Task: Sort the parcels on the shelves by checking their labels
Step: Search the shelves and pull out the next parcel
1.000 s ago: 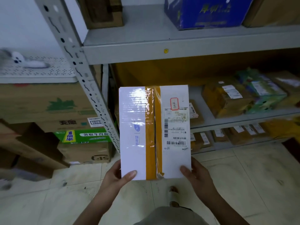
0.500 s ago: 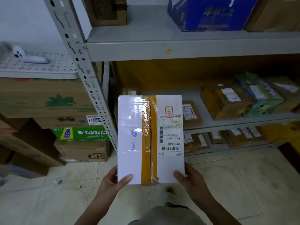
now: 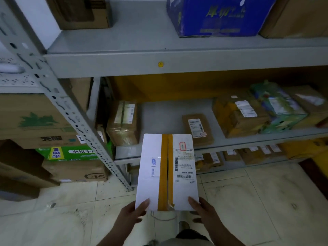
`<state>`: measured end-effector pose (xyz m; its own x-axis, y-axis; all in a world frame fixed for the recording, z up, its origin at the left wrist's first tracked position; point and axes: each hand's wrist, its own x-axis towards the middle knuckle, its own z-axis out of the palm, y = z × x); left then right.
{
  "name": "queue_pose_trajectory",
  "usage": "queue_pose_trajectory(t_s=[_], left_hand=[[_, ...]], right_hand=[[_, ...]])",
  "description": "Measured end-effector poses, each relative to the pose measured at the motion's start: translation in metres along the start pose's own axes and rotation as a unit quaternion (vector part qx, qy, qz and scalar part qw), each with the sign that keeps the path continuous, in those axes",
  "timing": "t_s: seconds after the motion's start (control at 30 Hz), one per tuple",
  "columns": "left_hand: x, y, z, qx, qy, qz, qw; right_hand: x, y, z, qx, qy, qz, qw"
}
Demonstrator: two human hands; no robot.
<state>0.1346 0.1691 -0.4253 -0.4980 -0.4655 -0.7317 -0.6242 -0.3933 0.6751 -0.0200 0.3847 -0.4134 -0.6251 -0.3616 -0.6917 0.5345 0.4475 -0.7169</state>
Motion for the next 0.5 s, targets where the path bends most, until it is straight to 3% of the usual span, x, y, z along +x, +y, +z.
queue_pose_trajectory(t_s=[0.27, 0.4, 0.5], left_hand=[[0.069, 0.065, 0.043, -0.007, 0.041, -0.053, 0.998], [0.103, 0.099, 0.054, 0.011, 0.057, 0.002, 0.998], [0.119, 0.12, 0.064, 0.018, 0.1, 0.038, 0.994]], right_hand=[[0.099, -0.057, -0.025, -0.053, -0.058, -0.012, 0.997], [0.146, -0.091, -0.036, -0.165, -0.071, -0.052, 0.982], [0.178, -0.116, -0.033, -0.155, -0.059, -0.047, 0.985]])
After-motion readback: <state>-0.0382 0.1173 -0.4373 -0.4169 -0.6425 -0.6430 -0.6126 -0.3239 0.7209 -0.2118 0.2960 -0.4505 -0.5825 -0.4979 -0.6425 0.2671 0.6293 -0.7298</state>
